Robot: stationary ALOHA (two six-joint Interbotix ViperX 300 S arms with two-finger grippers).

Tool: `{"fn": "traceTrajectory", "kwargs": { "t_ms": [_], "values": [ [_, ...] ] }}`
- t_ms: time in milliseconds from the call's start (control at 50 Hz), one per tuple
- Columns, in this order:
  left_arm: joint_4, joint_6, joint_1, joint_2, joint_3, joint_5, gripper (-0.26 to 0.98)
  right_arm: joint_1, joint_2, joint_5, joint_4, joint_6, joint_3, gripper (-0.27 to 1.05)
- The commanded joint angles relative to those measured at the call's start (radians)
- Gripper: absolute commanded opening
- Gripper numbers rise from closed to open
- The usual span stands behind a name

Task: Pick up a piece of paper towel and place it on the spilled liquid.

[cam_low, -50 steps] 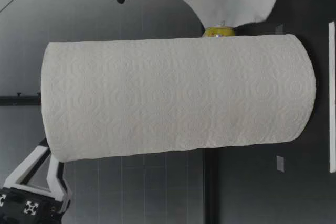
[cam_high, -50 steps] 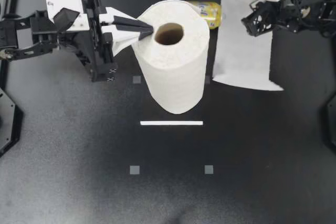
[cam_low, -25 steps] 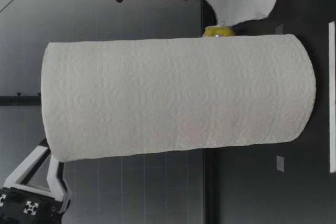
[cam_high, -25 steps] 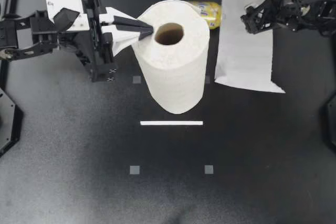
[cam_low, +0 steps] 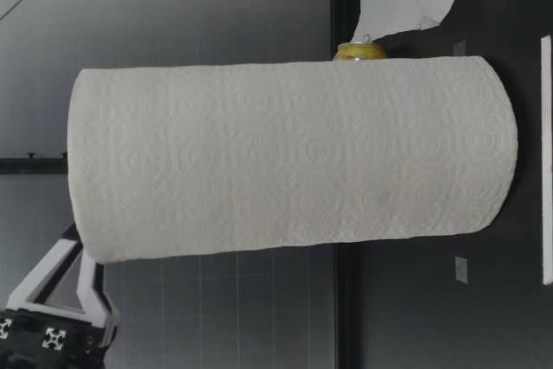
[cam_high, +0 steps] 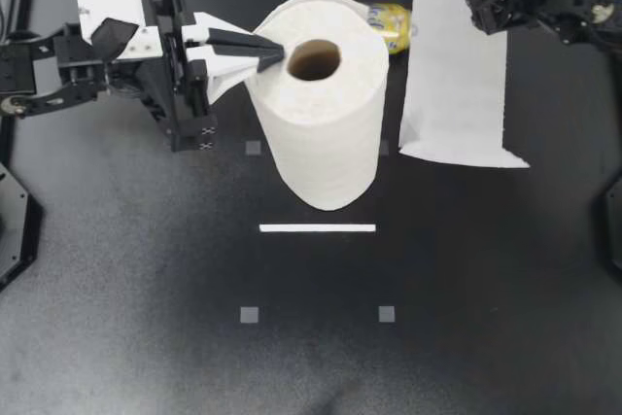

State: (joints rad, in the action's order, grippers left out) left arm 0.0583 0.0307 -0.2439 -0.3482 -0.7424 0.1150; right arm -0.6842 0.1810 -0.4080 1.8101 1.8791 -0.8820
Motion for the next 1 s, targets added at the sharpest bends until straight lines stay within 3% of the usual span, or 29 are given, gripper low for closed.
{"fn": "traceTrajectory", "kwargs": {
  "t_ms": [0, 380, 580, 760, 980],
  "values": [
    [-0.002, 0.002, 0.006, -0.023, 0.011, 0.034, 0.10, 0.060, 0.091, 0.002, -0.025, -0.014, 0.012, 0.69],
    [-0.015, 0.009, 0.060, -0.141, -0.034, 0.120, 0.10, 0.367, 0.390, 0.011, -0.060, -0.008, -0.012, 0.68],
    [-0.021, -0.005, 0.118, -0.264, -0.120, 0.167, 0.10, 0.505, 0.545, 0.123, -0.066, 0.028, -0.052, 0.53],
    [-0.017, -0.011, 0.141, -0.333, -0.141, 0.141, 0.10, 0.586, 0.598, 0.224, -0.066, 0.057, -0.046, 0.40],
    [-0.014, -0.012, 0.161, -0.322, -0.123, 0.097, 0.10, 0.698, 0.606, 0.229, -0.061, 0.057, 0.000, 0.31]
  ]
}}
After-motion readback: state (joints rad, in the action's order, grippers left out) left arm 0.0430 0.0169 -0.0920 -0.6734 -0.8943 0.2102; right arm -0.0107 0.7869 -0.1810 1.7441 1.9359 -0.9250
